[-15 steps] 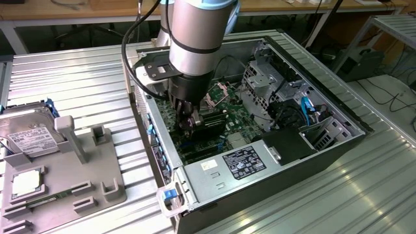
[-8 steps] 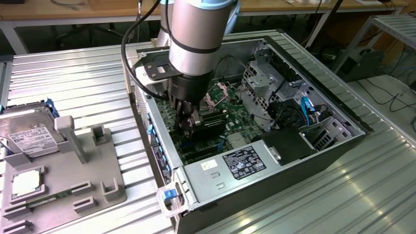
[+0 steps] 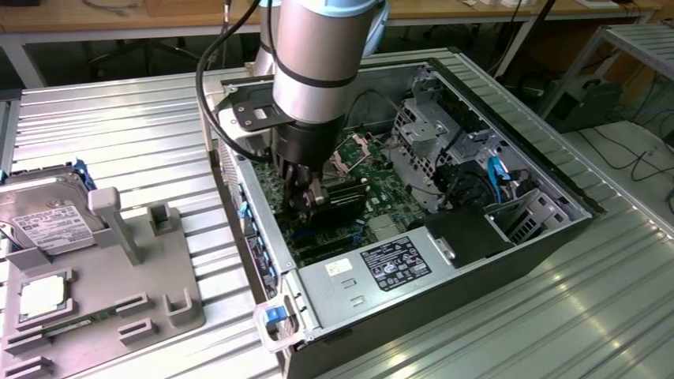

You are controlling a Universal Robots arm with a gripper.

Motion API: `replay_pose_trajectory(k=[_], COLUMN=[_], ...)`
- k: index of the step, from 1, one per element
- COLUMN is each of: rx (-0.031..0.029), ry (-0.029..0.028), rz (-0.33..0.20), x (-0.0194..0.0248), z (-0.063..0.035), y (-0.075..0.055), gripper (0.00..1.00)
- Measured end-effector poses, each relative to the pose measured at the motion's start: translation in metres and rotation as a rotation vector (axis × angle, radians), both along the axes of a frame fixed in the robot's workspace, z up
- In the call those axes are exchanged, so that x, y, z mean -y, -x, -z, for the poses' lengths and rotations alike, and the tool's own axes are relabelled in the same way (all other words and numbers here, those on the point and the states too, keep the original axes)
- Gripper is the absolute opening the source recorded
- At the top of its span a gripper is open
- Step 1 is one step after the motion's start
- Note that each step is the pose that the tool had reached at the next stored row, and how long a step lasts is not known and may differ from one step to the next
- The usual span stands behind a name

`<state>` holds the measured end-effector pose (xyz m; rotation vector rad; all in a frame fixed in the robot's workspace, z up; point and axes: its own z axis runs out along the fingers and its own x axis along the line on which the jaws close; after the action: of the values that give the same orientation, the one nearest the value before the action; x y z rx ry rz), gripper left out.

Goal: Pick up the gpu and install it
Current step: 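Press down on the gpu until it lock into place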

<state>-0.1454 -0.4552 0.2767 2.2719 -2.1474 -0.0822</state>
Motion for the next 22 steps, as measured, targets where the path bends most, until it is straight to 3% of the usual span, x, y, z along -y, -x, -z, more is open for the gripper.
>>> replay_pose_trajectory(k=[22], rx=[0.0001], ry=[0.0017], rz=[0.0], x=[-0.0001], z=[0.0057], y=[0.0001], gripper=[0.1])
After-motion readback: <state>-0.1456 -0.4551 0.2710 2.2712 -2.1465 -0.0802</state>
